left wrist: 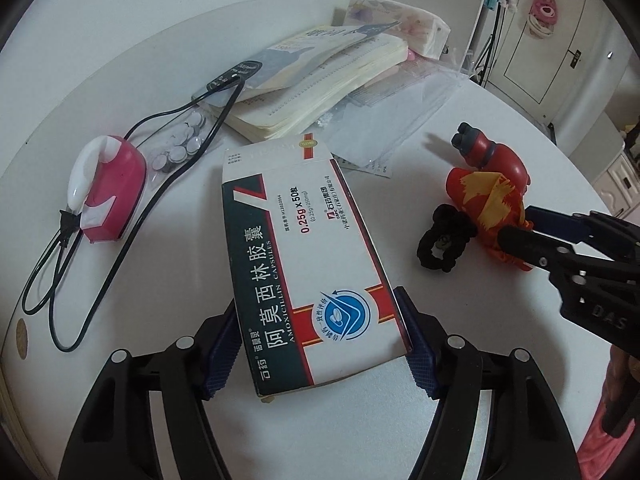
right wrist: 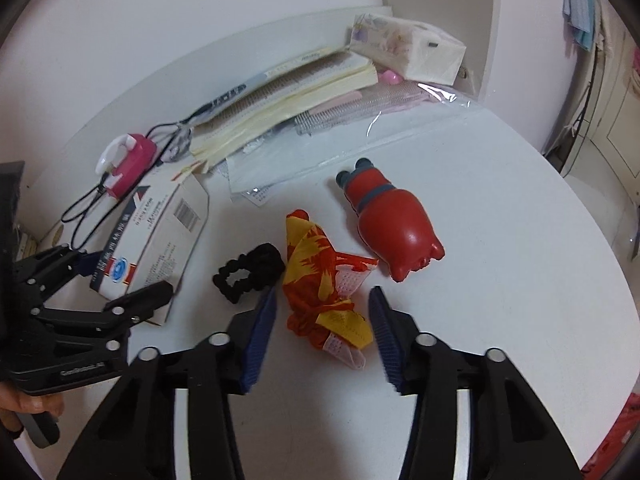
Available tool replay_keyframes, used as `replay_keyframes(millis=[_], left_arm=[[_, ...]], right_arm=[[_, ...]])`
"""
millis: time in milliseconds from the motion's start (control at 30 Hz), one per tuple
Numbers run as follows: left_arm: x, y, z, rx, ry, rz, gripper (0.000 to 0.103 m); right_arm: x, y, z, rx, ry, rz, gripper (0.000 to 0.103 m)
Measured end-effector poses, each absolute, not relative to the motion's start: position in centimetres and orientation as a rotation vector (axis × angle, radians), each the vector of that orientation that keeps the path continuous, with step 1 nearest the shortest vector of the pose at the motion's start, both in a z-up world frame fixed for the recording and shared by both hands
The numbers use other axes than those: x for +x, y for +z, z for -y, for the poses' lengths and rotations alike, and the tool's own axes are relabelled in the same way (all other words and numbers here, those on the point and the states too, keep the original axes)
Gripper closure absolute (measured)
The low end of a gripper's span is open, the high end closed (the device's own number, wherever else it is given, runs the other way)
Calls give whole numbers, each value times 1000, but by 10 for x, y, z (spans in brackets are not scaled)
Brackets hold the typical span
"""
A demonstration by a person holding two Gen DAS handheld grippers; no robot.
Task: Collect trash
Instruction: 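Grasp the white medicine box with the left gripper while the right grasps the red-yellow wrapper, then carry the medicine box and wrapper over the orange bucket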
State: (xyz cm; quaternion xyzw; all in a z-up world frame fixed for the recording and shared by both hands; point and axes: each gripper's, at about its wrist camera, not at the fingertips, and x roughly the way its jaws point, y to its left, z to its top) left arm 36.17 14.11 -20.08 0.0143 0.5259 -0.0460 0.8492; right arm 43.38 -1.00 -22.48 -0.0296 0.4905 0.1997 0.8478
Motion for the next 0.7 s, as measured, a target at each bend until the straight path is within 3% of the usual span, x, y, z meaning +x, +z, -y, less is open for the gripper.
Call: replay_keyframes(millis=[67,367,700], left_arm=[[364,-203,-140,35,-100,-1111,32],[366,-201,-141,41,-102,-1088,33],[346,-173,-137,72,-93,-1043,33]], right_arm=[[437,-230,8,-64,417,-1045,60],[438,-233,6,-68,432,-1051,78],[405,-199,29,22,430,-997,79]])
